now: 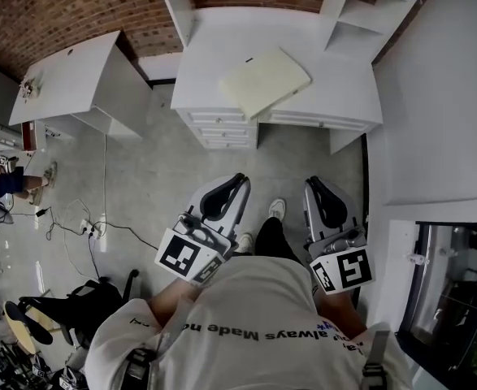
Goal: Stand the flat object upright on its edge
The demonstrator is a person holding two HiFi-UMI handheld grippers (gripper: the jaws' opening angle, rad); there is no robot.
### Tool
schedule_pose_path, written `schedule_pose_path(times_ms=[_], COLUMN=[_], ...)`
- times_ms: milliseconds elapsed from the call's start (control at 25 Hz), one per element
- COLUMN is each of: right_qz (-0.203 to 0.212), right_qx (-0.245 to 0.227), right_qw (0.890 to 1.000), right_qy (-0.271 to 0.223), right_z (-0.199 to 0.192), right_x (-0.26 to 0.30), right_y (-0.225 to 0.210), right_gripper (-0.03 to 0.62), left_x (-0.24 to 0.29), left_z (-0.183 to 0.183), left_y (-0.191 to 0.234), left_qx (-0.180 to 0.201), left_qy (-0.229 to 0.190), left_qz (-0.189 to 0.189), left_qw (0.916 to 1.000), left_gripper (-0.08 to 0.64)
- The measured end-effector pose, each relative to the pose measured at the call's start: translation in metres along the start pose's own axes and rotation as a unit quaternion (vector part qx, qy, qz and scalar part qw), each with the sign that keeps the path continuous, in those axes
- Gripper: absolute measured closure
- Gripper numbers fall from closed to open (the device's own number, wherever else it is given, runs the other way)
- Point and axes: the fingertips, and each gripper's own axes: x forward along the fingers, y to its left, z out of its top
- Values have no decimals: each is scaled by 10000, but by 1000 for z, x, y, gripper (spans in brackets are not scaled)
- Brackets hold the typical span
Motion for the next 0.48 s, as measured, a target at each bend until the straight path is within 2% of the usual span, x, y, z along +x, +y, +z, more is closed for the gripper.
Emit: schedule_pose_path(times_ms=[480], right_qz=[53], right_qx=[-6], right_qw=[10000], right_qy=[-44], right_z=[12], right_x=[51], right_y=[-133], right_gripper=[558], left_x=[139], left_z=[5], left_y=[16], left_qx=[85], left_qy=[-14], left_qz=[135], left_qw=[9999], left_gripper=[525])
